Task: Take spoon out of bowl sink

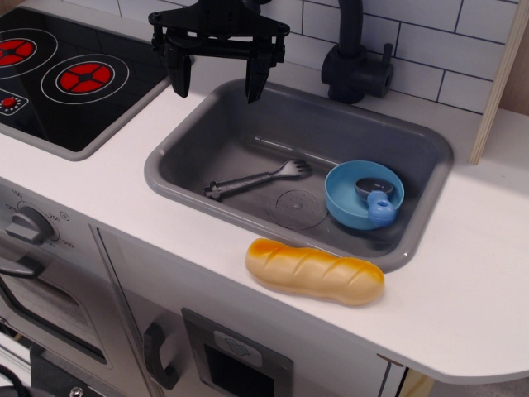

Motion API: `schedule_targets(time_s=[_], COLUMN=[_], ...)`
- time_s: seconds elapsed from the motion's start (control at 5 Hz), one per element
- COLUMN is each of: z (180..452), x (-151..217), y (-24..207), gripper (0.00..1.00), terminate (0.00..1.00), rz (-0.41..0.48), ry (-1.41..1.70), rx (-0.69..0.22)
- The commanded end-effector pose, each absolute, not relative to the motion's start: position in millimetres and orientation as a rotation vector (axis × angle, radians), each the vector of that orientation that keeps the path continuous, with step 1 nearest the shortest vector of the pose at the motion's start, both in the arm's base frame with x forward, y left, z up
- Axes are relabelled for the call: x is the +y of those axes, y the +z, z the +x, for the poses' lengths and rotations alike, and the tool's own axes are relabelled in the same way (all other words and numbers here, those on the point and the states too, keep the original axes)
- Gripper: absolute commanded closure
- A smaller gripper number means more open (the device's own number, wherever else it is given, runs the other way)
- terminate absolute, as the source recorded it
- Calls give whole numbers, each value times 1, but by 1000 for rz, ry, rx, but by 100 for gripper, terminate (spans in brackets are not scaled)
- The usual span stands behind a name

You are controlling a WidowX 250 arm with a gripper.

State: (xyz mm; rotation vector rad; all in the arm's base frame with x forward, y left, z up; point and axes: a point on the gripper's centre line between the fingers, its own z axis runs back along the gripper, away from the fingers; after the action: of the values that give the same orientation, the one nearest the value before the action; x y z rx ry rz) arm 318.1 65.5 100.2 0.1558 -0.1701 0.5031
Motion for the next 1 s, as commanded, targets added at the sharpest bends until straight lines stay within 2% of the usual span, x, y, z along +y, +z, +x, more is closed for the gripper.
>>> schedule_targets(time_s=[0.0,0.4,0.8], z=[318,325,346], x=[65,-10,-63], y=[100,88,58], gripper=[0,0,0], terminate=[0,0,0], rz=[156,31,-19], ry=[503,636,707], rx=[-170,-108,-74])
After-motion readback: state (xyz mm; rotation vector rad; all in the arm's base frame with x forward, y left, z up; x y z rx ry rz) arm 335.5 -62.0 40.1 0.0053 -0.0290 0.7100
